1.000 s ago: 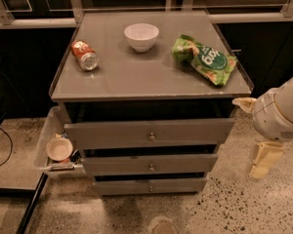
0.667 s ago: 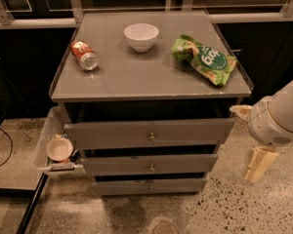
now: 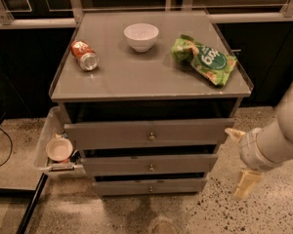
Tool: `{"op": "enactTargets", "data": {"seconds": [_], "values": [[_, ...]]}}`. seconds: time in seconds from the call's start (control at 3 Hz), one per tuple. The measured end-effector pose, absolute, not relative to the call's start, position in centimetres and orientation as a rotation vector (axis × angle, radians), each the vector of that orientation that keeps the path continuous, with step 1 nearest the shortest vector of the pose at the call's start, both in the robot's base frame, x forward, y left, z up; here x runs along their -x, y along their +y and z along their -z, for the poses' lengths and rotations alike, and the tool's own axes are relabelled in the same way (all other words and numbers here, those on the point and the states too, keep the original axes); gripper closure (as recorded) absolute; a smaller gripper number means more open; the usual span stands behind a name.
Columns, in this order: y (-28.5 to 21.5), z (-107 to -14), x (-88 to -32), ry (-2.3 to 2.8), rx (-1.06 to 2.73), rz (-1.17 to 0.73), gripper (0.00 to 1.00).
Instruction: Open bottom drawer
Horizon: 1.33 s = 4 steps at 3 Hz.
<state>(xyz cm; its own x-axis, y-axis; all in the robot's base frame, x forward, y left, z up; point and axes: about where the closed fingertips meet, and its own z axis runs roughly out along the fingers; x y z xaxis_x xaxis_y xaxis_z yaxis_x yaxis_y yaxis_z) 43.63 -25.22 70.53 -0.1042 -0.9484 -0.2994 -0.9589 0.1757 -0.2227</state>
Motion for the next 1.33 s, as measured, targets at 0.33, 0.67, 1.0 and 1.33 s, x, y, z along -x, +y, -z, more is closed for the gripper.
{"op": "enactTargets", "data": {"seconds": [0.33,0.67,1.0,1.33], "values": [[-25.4,-66.9,-44.0,1.995,1.822,-0.001,0.0],[-25.7,-63.0,-44.4,1.945,1.845,-0.014,0.0],[-25.5,-62.5,-44.3,1.942,1.853,-0.021,0.0],[-24.8,-58.0,-44.4,1.962,1.849,-0.058,0.0]]}}
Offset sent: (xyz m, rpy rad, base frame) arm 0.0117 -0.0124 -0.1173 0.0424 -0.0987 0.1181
